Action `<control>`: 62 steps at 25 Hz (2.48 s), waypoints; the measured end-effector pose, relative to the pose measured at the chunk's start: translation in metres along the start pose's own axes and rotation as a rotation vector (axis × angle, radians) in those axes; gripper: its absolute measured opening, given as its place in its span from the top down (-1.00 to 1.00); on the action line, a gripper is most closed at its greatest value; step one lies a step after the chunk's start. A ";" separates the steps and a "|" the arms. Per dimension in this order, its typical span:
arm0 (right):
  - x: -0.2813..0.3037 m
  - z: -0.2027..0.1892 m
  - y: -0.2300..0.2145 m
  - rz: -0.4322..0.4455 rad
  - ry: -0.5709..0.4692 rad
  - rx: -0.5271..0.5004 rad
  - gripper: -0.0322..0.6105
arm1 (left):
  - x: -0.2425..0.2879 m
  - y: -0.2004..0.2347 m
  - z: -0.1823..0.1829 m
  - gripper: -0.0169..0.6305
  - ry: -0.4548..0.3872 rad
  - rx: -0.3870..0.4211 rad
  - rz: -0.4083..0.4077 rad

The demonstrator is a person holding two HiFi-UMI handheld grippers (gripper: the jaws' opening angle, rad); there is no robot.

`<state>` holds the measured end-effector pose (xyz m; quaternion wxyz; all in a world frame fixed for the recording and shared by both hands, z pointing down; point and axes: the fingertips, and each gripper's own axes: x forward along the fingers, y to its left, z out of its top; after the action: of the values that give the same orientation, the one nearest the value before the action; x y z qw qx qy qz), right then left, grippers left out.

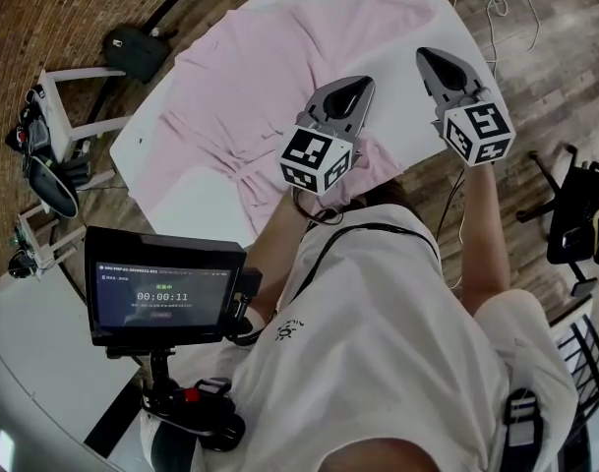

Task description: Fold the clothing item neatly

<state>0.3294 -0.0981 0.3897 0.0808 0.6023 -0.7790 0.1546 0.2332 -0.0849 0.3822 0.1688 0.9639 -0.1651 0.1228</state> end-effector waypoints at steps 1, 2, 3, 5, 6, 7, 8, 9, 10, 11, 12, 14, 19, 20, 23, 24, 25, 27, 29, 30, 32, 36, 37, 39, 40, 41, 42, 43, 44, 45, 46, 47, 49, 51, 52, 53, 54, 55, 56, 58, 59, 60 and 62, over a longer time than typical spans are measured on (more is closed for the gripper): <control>0.003 -0.004 -0.006 -0.004 0.005 -0.003 0.89 | 0.005 -0.002 -0.002 0.94 0.004 -0.001 -0.003; 0.007 -0.008 -0.014 -0.007 0.013 -0.005 0.89 | 0.011 -0.003 -0.003 0.94 0.009 -0.003 -0.005; 0.012 -0.012 -0.021 -0.009 0.022 -0.006 0.89 | 0.018 -0.003 -0.005 0.94 0.014 -0.004 -0.007; 0.022 -0.020 -0.034 -0.009 0.039 -0.006 0.89 | 0.030 -0.001 -0.007 0.94 0.023 -0.005 -0.008; 0.026 -0.023 -0.038 -0.010 0.045 -0.006 0.89 | 0.034 -0.001 -0.008 0.94 0.024 -0.005 -0.007; 0.029 -0.025 -0.040 -0.012 0.048 -0.006 0.89 | 0.035 0.000 -0.008 0.94 0.024 -0.005 -0.008; 0.031 -0.026 -0.040 -0.015 0.050 -0.008 0.89 | 0.035 -0.001 -0.008 0.94 0.022 -0.003 -0.011; 0.032 -0.026 -0.039 -0.020 0.052 -0.012 0.89 | 0.033 -0.002 -0.007 0.94 0.020 -0.001 -0.015; 0.034 -0.027 -0.038 -0.024 0.054 -0.016 0.89 | 0.031 -0.003 -0.006 0.94 0.017 0.001 -0.019; 0.036 -0.028 -0.038 -0.029 0.057 -0.021 0.89 | 0.031 -0.004 -0.005 0.94 0.014 0.002 -0.023; 0.038 -0.029 -0.040 -0.034 0.060 -0.025 0.89 | 0.032 -0.005 -0.004 0.94 0.012 0.001 -0.027; 0.043 -0.031 -0.048 -0.043 0.064 -0.033 0.89 | 0.038 -0.006 -0.003 0.94 0.011 0.000 -0.035; 0.052 -0.035 -0.072 -0.066 0.075 -0.032 0.89 | 0.055 -0.006 -0.002 0.94 0.011 -0.001 -0.039; 0.053 -0.036 -0.077 -0.071 0.074 -0.023 0.89 | 0.058 -0.006 -0.001 0.94 0.011 -0.002 -0.038; 0.056 -0.038 -0.091 -0.090 0.072 0.000 0.89 | 0.065 -0.004 0.000 0.94 0.017 0.005 -0.039; 0.057 -0.039 -0.094 -0.096 0.073 0.001 0.89 | 0.067 -0.004 0.000 0.94 0.018 0.007 -0.039; 0.058 -0.039 -0.097 -0.101 0.075 0.000 0.89 | 0.067 -0.003 0.000 0.94 0.019 0.008 -0.039; 0.060 -0.040 -0.100 -0.107 0.081 -0.008 0.89 | 0.069 -0.002 0.000 0.94 0.021 0.008 -0.037; 0.062 -0.041 -0.102 -0.107 0.089 -0.020 0.89 | 0.071 -0.001 -0.001 0.94 0.026 0.008 -0.035; 0.063 -0.042 -0.103 -0.107 0.094 -0.025 0.89 | 0.072 0.000 -0.001 0.94 0.028 0.008 -0.034; 0.065 -0.046 -0.106 -0.108 0.104 -0.029 0.89 | 0.074 0.001 -0.002 0.94 0.032 0.009 -0.031; 0.071 -0.054 -0.111 -0.108 0.119 -0.029 0.89 | 0.080 0.005 -0.003 0.94 0.036 0.007 -0.028; 0.073 -0.055 -0.112 -0.107 0.122 -0.029 0.89 | 0.081 0.005 -0.003 0.94 0.036 0.005 -0.029; 0.075 -0.057 -0.113 -0.107 0.127 -0.030 0.89 | 0.083 0.005 -0.003 0.94 0.036 0.003 -0.030; 0.076 -0.058 -0.114 -0.109 0.128 -0.031 0.89 | 0.083 0.005 -0.003 0.94 0.036 0.002 -0.031; 0.077 -0.059 -0.115 -0.111 0.130 -0.031 0.89 | 0.084 0.005 -0.004 0.94 0.037 0.002 -0.032; 0.078 -0.060 -0.117 -0.113 0.133 -0.030 0.89 | 0.085 0.004 -0.005 0.94 0.040 0.002 -0.034; 0.079 -0.062 -0.119 -0.114 0.137 -0.029 0.89 | 0.087 0.003 -0.006 0.94 0.042 0.002 -0.036; 0.079 -0.064 -0.121 -0.116 0.142 -0.028 0.89 | 0.088 0.002 -0.007 0.94 0.045 0.003 -0.039; 0.080 -0.066 -0.123 -0.119 0.146 -0.028 0.89 | 0.089 0.001 -0.007 0.94 0.045 0.003 -0.041; 0.079 -0.067 -0.124 -0.124 0.149 -0.027 0.89 | 0.089 0.000 -0.006 0.94 0.044 0.003 -0.044; 0.079 -0.068 -0.127 -0.132 0.152 -0.025 0.89 | 0.089 0.000 -0.005 0.94 0.042 0.003 -0.046; 0.080 -0.074 -0.135 -0.151 0.164 -0.014 0.89 | 0.093 0.001 -0.007 0.94 0.045 -0.001 -0.050; 0.085 -0.088 -0.148 -0.166 0.187 -0.004 0.89 | 0.102 0.004 -0.013 0.94 0.055 -0.011 -0.050; 0.087 -0.095 -0.155 -0.170 0.197 0.000 0.89 | 0.107 0.005 -0.016 0.94 0.061 -0.015 -0.050; 0.089 -0.100 -0.160 -0.174 0.204 0.006 0.89 | 0.111 0.006 -0.018 0.94 0.066 -0.018 -0.051; 0.090 -0.103 -0.165 -0.180 0.208 0.011 0.89 | 0.114 0.006 -0.019 0.94 0.070 -0.020 -0.051; 0.090 -0.105 -0.169 -0.187 0.210 0.014 0.89 | 0.115 0.006 -0.020 0.94 0.072 -0.021 -0.053; 0.090 -0.105 -0.172 -0.195 0.211 0.016 0.88 | 0.115 0.005 -0.020 0.94 0.074 -0.022 -0.055; 0.090 -0.106 -0.177 -0.206 0.215 0.019 0.76 | 0.113 0.004 -0.021 0.94 0.075 -0.022 -0.059; 0.091 -0.107 -0.180 -0.210 0.219 0.022 0.70 | 0.112 0.004 -0.021 0.94 0.077 -0.023 -0.061; 0.092 -0.109 -0.183 -0.213 0.223 0.024 0.64 | 0.111 0.004 -0.022 0.94 0.079 -0.024 -0.061; 0.095 -0.113 -0.189 -0.215 0.233 0.025 0.51 | 0.111 0.004 -0.025 0.94 0.084 -0.027 -0.060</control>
<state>0.4795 -0.1895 0.5525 0.1793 0.6612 -0.6934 0.2235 0.3284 -0.1104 0.4386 0.1924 0.9600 -0.1307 0.1559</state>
